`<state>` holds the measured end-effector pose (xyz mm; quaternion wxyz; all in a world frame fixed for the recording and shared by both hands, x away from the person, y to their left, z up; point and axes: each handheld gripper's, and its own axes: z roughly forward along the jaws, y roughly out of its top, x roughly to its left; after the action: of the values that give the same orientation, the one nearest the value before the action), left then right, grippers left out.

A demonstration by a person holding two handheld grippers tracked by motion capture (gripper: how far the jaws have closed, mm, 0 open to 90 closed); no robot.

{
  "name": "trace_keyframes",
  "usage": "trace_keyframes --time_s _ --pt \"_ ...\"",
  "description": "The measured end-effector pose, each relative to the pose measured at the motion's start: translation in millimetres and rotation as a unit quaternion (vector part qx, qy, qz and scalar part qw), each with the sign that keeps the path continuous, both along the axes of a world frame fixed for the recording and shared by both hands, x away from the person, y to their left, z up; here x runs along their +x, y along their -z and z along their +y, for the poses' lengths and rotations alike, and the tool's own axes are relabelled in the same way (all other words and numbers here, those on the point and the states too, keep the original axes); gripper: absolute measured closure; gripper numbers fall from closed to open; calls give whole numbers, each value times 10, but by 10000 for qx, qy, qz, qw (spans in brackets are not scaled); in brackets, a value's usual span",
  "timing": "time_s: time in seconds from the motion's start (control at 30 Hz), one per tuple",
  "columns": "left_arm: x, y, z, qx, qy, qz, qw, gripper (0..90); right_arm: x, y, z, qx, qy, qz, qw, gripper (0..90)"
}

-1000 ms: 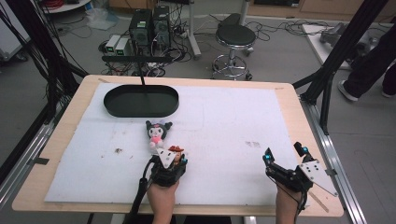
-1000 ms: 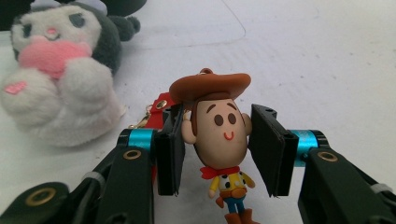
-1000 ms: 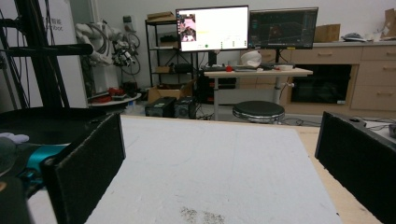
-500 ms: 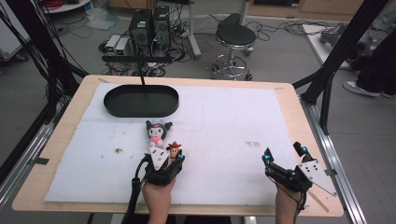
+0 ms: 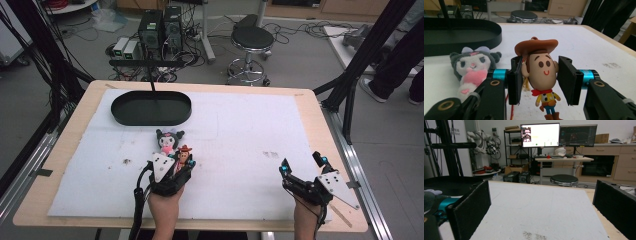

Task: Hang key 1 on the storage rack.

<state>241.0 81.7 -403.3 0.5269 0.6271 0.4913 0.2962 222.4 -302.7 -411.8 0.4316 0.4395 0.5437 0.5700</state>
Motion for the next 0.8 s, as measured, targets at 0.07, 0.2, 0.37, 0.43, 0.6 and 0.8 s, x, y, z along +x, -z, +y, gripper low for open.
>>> trace_keyframes --time_s 0.07,0.2,0.37,0.43,0.6,0.8 --pt "5 -26 28 -59 -24 -73 10000 563 -2 0 8 -10 -21 10 10000 8" --pt "7 -73 72 -90 -41 -212 9997 563 -1 -1 9 -28 -28 4 10000 8" --pt "34 -161 139 -91 -23 -445 9990 563 -1 -5 15 -40 -46 -29 10000 8" --pt "54 -194 184 -169 56 -471 9987 564 -3 -8 22 -33 -42 -27 10000 8" --pt "102 -271 286 -281 50 -567 9980 564 1 -7 36 -70 -61 -22 10000 8" --pt "154 -384 386 -323 9 -732 9968 563 -3 -13 47 -22 -90 -15 10000 7"
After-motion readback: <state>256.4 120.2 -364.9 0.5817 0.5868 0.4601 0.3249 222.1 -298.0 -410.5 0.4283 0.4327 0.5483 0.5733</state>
